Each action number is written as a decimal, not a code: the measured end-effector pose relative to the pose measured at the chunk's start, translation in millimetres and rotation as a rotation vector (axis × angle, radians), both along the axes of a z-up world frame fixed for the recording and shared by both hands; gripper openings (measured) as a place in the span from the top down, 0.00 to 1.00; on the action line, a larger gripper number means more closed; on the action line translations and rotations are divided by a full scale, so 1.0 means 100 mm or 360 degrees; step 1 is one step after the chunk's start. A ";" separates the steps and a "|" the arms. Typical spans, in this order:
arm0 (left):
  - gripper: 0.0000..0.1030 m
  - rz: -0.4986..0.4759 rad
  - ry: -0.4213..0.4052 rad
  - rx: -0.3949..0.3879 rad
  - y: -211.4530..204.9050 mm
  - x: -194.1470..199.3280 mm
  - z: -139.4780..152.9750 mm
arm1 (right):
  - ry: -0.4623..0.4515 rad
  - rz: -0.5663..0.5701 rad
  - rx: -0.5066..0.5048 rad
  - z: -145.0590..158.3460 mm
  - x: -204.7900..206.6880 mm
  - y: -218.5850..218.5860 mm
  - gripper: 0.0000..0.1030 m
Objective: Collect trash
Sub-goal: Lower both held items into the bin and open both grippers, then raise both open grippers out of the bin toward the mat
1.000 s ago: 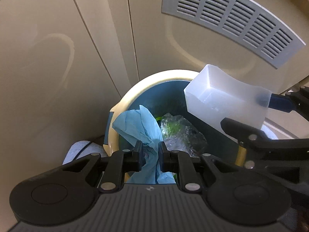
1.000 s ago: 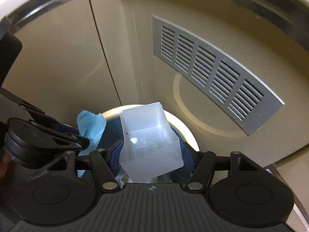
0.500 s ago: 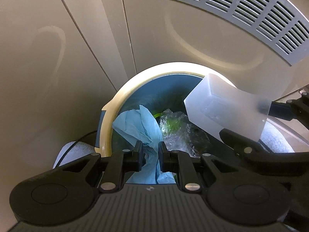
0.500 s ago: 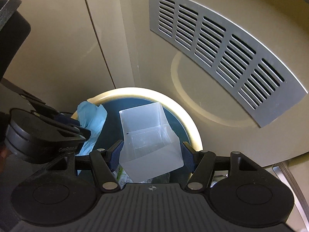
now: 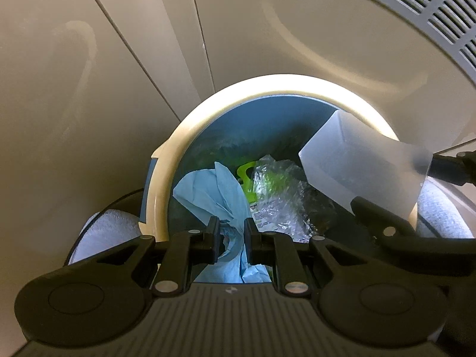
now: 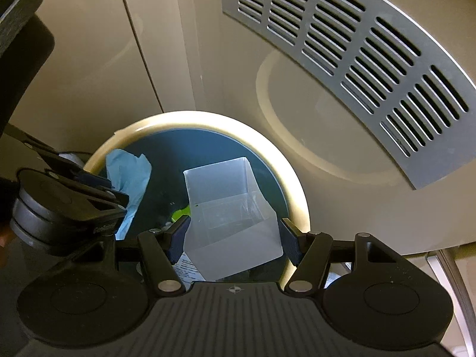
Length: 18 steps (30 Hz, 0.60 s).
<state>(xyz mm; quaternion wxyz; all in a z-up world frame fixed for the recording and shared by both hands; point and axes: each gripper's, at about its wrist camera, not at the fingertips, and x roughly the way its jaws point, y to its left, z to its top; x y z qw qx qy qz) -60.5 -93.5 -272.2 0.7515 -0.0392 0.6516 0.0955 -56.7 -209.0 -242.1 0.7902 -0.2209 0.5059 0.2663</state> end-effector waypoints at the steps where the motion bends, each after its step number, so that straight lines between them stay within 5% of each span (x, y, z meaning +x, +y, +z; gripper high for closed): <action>1: 0.81 -0.0004 -0.0003 0.0002 0.00 0.00 0.00 | 0.0013 -0.0005 -0.0002 -0.02 0.01 0.00 0.31; 3: 0.72 -0.0015 -0.0022 0.0024 0.00 -0.02 0.02 | 0.0023 -0.0016 -0.0009 -0.04 0.03 0.00 0.31; 7: 0.18 -0.0021 -0.0080 0.0160 0.01 -0.05 0.11 | 0.0005 -0.0078 -0.0028 -0.03 0.06 -0.03 0.26; 11: 0.01 0.0009 -0.0108 0.0097 0.14 -0.10 0.21 | -0.0011 -0.0092 0.0058 0.06 0.05 -0.13 0.15; 18: 0.00 0.0097 -0.0198 -0.0098 0.32 -0.31 0.57 | -0.0163 0.0014 0.0245 0.45 -0.19 -0.23 0.11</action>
